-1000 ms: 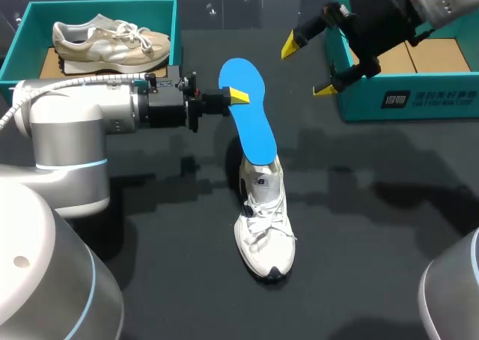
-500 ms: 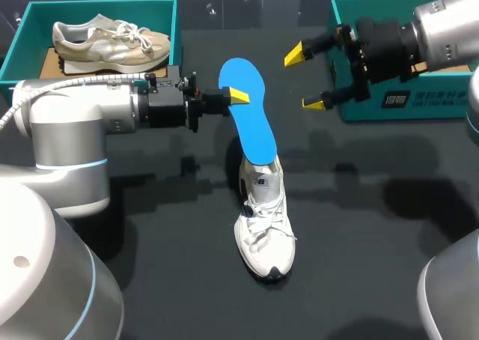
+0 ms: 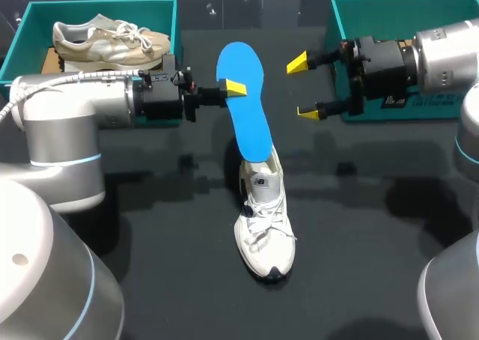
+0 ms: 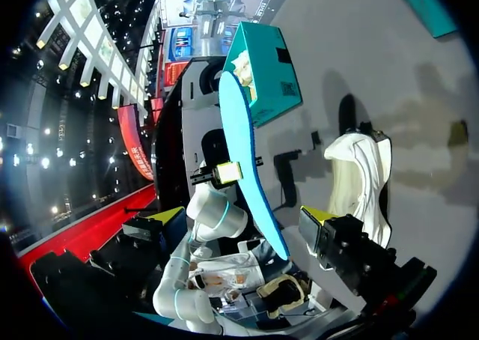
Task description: Take the shoe out of the shoebox, open the shoe tongue, remove and reinsert the insole, then place the shoe into the shoebox
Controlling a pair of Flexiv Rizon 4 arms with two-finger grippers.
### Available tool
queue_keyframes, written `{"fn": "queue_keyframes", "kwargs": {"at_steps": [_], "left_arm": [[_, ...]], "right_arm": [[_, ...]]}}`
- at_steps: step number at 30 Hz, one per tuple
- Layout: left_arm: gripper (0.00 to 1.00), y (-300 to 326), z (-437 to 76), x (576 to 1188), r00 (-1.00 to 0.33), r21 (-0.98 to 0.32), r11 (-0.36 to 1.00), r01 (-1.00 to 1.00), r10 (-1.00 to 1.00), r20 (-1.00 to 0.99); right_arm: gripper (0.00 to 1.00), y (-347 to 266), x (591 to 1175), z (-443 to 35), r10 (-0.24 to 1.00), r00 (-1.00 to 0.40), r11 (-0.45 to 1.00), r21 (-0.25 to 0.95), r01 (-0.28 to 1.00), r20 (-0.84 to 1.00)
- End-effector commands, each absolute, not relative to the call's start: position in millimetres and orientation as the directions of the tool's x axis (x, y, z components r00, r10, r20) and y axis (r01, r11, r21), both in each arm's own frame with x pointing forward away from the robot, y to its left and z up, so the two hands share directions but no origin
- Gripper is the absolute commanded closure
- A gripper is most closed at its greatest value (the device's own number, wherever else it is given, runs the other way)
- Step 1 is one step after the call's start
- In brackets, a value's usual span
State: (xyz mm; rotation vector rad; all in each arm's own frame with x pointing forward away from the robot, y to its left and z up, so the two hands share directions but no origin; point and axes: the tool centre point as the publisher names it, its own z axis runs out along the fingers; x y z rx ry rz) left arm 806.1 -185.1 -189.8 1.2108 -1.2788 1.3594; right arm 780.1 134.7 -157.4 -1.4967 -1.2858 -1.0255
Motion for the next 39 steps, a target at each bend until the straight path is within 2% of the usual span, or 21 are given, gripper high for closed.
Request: {"fn": "queue_keyframes", "kwargs": {"at_steps": [1,9,21,27,39], "left_arm": [[1.0,-176,-184,809,-0.256,-0.256,-0.088,-0.963,-0.015,0.967],[1.0,-169,-165,812,-0.604,-0.604,-0.139,-0.785,-0.045,0.796],[1.0,-174,-140,825,-0.894,-0.897,-0.148,-0.417,-0.112,0.435],[1.0,-174,-132,829,-0.98,-0.984,-0.097,-0.15,-0.121,0.161],[1.0,-165,-126,831,-0.975,-0.982,-0.007,0.19,-0.122,-0.188]], "right_arm": [[0.0,136,781,-162,0.24,0.12,-0.066,-0.107,0.992,0.964],[0.0,136,784,-166,0.201,0.124,-0.056,-0.115,0.992,0.972],[0.0,136,784,-166,0.196,0.125,-0.056,-0.116,0.992,0.973],[0.0,136,784,-166,0.196,0.125,-0.056,-0.116,0.992,0.973],[0.0,136,784,-166,0.196,0.125,-0.056,-0.116,0.992,0.973]]}}
